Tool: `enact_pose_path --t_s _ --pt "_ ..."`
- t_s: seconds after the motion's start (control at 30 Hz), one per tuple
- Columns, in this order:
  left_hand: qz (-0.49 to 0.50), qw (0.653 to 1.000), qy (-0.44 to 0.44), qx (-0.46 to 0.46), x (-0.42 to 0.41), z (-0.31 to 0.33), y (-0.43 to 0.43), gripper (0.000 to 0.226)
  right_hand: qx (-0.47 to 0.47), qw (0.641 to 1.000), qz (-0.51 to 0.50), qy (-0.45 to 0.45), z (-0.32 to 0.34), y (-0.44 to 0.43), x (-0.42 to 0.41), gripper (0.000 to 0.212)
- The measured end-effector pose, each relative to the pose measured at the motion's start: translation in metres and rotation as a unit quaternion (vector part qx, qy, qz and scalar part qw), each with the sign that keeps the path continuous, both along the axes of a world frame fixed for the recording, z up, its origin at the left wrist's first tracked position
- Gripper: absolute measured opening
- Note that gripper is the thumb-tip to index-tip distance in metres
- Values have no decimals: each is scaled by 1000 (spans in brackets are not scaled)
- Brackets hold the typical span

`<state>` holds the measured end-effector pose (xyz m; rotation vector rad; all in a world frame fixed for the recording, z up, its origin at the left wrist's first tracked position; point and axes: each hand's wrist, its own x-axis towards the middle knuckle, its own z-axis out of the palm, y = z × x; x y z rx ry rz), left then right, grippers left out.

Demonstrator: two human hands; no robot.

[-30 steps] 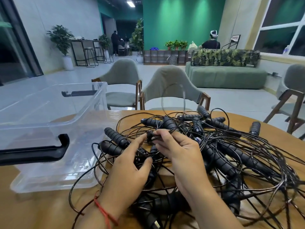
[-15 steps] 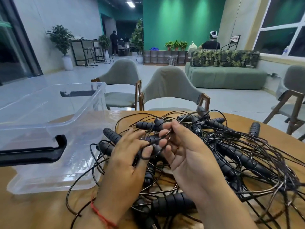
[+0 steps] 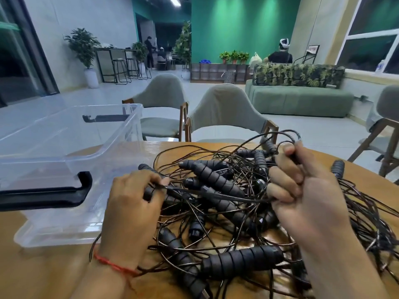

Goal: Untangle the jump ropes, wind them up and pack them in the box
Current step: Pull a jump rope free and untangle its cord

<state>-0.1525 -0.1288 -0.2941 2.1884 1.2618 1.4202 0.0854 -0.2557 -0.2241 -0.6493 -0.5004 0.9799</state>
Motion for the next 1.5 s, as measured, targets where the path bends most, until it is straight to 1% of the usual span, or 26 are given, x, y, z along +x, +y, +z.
enact_pose_path --t_s 0.1,0.13,0.23,0.3,0.37,0.43,0.53,0.63,0.67,0.7,0.73,0.77,0.8,0.83,0.87,0.9,0.93,0.97,1.0,1.07,1.17,1.23,1.3,1.37,1.43,1.5 --pt "-51 994 -95 -28 4 8 -7 3 -56 994 -34 -89 -7 4 2 29" --pt "-69 991 -108 -31 7 12 -13 7 -75 989 -34 -126 -10 6 0 27" --pt "-107 987 -118 -18 14 20 -25 6 -122 971 -9 -204 -18 9 -10 31" --pt "-131 983 -131 -15 17 24 -30 9 -141 960 23 -240 -20 12 -21 28" --pt "-158 979 -126 -4 20 24 -34 12 -159 946 56 -278 -21 14 -34 25" --pt "-173 979 -108 16 22 24 -37 14 -171 934 88 -302 -24 17 -46 27" --pt "-205 973 -101 28 23 22 -45 21 -201 927 119 -293 -28 22 -62 40" --pt "-220 973 -57 48 25 17 -58 22 -239 933 135 -232 -31 26 -69 43" --pt "-231 972 -39 35 31 21 -61 19 -247 935 141 -210 -32 26 -69 43" --pt "-283 959 22 -2 22 19 -55 14 -251 936 148 -199 -33 26 -68 44" --pt "-301 952 34 -35 14 17 -57 25 -248 936 154 -198 -34 26 -66 45" --pt "-288 954 59 -62 19 4 -46 54 -244 935 156 -205 -35 26 -64 43" --pt "-353 928 65 -101 20 -9 -38 59 -239 936 155 -209 -34 26 -62 36" --pt "-374 916 110 -97 20 -7 -39 41 -230 939 150 -206 -34 26 -60 29" --pt "-360 921 149 -27 25 -1 -41 33 -221 945 144 -195 -32 26 -58 23" --pt "-281 952 95 76 34 6 -44 28 -208 950 137 -187 -30 26 -57 21" --pt "-260 954 24 150 34 2 -49 33 -196 954 128 -190 -27 24 -56 22" --pt "-273 941 2 200 29 5 -53 39 -183 954 116 -206 -25 23 -54 24" --pt "-274 936 -10 222 26 6 -56 43 -173 952 104 -229 -21 21 -53 28" --pt "-256 946 -16 197 30 5 -47 52 -161 948 87 -261 -13 16 -51 32" --pt "-200 977 -40 58 27 4 -42 58 -146 941 107 -285 -5 7 -50 32" --pt "-187 979 -70 -45 27 8 -45 57 -127 934 143 -301 -2 2 -53 34" --pt "-190 975 -79 -84 29 10 -45 55 -109 923 191 -315 -1 -2 -59 38" --pt "-195 976 -67 -77 30 9 -43 42 -84 916 236 -314 0 -5 -62 37" --pt "-210 971 -74 -84 30 10 -40 16 -59 919 258 -291 -1 -5 -63 34" --pt "-200 973 -67 -92 27 9 -34 7 -46 929 255 -264 -2 -3 -59 34"
